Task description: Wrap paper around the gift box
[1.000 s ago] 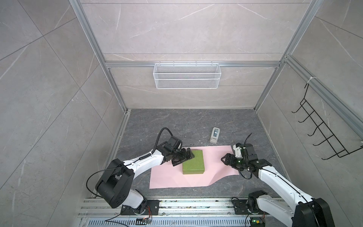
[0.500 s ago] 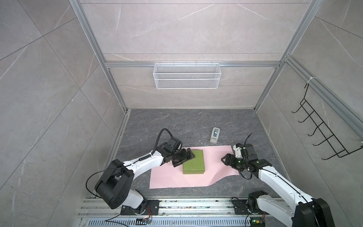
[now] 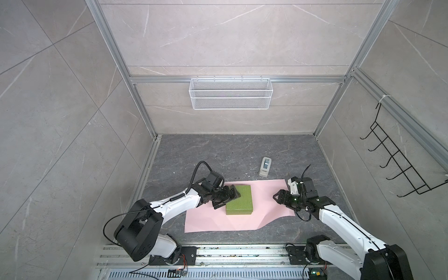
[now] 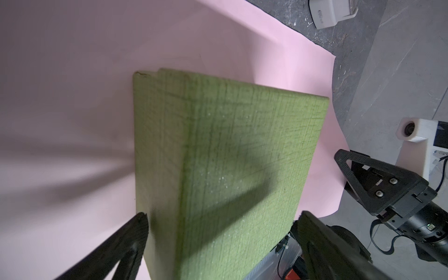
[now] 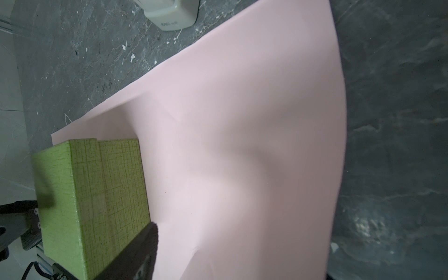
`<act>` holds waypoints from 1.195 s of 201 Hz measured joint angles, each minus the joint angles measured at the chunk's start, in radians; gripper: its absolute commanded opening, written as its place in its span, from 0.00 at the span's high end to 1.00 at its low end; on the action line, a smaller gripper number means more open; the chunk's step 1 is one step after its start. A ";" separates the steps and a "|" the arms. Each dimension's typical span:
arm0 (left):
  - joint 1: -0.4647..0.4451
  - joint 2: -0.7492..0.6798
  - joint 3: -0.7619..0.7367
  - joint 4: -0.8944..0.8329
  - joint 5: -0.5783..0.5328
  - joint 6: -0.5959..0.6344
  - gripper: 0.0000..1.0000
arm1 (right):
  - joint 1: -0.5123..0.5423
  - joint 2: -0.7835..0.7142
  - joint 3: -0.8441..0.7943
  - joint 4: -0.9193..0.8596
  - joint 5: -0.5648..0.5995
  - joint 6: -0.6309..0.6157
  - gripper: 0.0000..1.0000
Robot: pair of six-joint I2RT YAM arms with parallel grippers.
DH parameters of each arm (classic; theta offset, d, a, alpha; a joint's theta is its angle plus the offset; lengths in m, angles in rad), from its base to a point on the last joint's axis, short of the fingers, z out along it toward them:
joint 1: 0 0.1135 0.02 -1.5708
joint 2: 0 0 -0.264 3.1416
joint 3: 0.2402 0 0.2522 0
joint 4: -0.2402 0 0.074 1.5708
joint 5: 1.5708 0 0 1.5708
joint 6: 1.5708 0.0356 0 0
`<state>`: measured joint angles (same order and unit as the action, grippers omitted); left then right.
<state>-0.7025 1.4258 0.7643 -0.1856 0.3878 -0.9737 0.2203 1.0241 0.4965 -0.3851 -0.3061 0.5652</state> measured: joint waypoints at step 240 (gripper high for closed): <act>-0.006 0.052 0.068 -0.021 -0.020 0.029 0.02 | 0.000 -0.028 -0.008 -0.025 0.027 0.003 0.27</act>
<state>-0.7090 1.4780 0.8318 -0.2062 0.3676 -0.9451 0.2203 0.9962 0.4881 -0.4103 -0.2790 0.5682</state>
